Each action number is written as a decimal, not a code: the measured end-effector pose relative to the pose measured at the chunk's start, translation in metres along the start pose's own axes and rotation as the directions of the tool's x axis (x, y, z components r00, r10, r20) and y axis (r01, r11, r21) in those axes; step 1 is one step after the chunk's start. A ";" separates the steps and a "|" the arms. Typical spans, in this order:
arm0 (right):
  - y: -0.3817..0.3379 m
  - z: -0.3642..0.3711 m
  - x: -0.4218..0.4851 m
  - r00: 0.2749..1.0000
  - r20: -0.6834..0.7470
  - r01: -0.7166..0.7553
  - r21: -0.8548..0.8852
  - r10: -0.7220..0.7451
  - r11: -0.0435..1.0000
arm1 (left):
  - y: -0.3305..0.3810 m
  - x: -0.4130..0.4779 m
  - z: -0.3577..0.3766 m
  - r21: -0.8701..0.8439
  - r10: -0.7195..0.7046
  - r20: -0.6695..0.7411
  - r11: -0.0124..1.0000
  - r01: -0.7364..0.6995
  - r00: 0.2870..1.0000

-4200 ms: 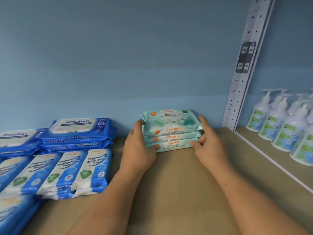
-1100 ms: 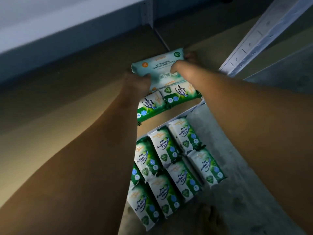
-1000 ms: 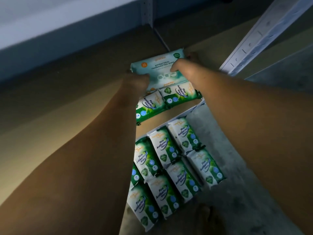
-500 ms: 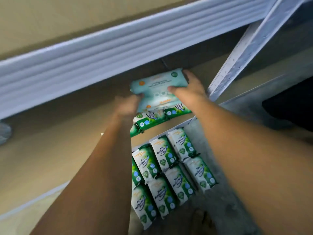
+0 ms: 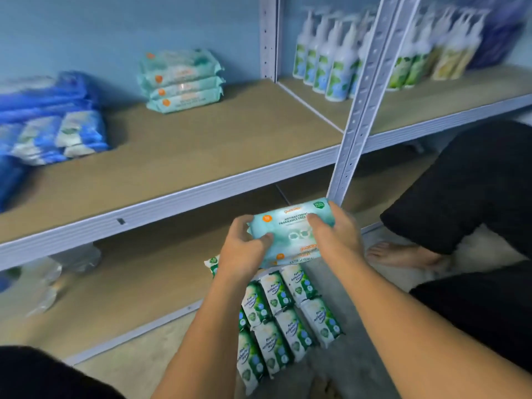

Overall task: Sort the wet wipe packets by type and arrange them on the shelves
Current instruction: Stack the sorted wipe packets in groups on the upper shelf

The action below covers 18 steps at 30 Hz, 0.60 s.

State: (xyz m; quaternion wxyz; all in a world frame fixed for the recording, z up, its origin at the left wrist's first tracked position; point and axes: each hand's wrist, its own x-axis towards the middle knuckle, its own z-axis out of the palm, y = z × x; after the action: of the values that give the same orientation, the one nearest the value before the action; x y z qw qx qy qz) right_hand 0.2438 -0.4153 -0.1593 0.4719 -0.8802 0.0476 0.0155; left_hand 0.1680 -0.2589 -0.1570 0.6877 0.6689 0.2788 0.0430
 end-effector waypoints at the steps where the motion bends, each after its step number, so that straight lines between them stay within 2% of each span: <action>1: -0.012 -0.010 -0.010 1.000 -0.017 0.016 0.018 -0.016 1.000 | 0.008 -0.011 -0.003 0.016 0.023 -0.004 1.000 -0.022 1.000; 9: -0.118 -0.063 -0.055 0.972 -0.134 0.203 0.071 -0.192 0.977 | 0.092 -0.059 -0.037 0.015 0.229 -0.051 0.973 -0.229 0.972; 14: -0.176 -0.069 -0.049 0.950 -0.057 0.314 0.164 -0.308 0.935 | 0.146 -0.050 -0.070 0.050 0.360 -0.099 0.933 -0.357 0.928; 18: -0.199 -0.058 -0.029 0.940 0.098 0.304 0.198 -0.327 0.932 | 0.179 -0.025 -0.095 0.143 0.345 -0.101 0.933 -0.330 0.933</action>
State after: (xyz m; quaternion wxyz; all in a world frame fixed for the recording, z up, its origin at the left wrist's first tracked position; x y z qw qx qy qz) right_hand 0.2335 -0.3520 0.0405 0.5479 -0.8272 -0.1241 -0.0081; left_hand 0.1609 -0.1667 0.0249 0.6085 0.7443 0.2041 0.1847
